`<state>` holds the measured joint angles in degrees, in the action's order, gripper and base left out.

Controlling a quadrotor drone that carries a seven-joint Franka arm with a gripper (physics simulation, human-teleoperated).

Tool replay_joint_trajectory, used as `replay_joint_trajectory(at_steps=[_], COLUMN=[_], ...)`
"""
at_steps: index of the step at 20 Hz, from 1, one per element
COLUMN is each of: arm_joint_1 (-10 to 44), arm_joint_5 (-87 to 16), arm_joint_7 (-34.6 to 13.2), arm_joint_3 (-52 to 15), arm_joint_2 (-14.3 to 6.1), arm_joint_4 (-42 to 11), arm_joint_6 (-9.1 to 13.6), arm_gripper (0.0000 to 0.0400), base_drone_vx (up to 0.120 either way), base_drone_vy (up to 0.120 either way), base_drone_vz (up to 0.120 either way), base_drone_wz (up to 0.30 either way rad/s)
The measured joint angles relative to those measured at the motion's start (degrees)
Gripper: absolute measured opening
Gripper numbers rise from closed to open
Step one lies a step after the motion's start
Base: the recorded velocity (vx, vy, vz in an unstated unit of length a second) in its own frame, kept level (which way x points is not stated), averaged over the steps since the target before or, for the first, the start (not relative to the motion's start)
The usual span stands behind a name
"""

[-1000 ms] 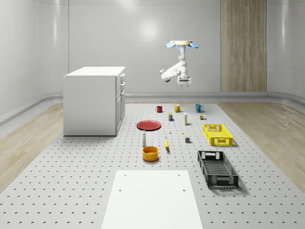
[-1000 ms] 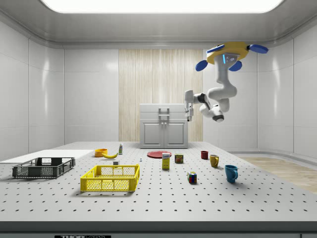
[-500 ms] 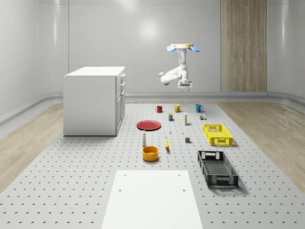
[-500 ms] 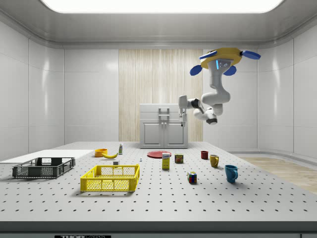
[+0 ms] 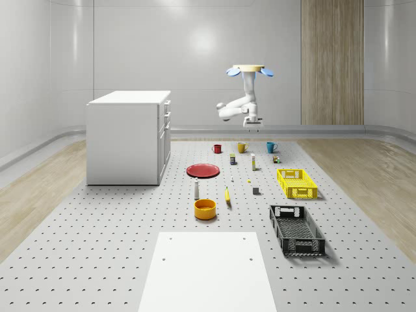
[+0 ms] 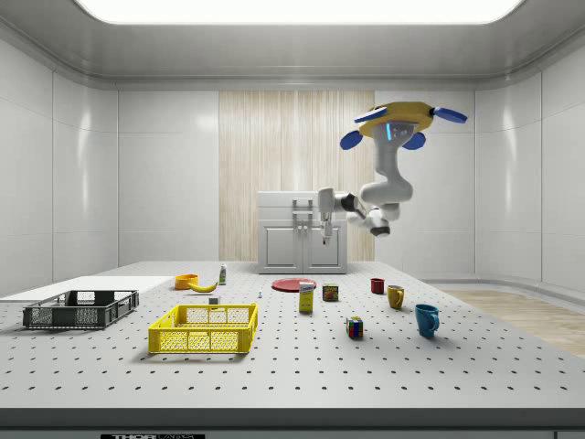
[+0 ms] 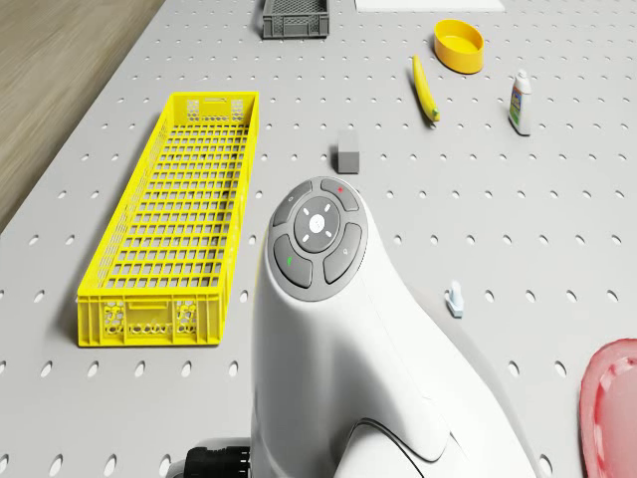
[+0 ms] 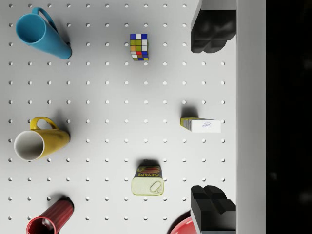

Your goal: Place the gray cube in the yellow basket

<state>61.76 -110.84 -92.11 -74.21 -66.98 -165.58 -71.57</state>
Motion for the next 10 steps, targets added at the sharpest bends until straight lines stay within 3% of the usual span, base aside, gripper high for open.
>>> replay_joint_trajectory(at_steps=[8,10], arm_joint_1=[0.7,0.9], arm_joint_5=[1.1,1.4], arm_joint_7=[-0.7,-0.8], arm_joint_3=[-0.7,-0.8], arm_joint_2=[-2.2,-2.7], arm_joint_4=[0.2,0.2], arm_joint_6=[-2.0,-2.5], arm_gripper=[0.04,0.04], base_drone_vx=[0.12,0.12], base_drone_vy=[0.0,0.0], base_drone_vz=[-0.12,-0.02], base_drone_wz=[0.0,0.0])
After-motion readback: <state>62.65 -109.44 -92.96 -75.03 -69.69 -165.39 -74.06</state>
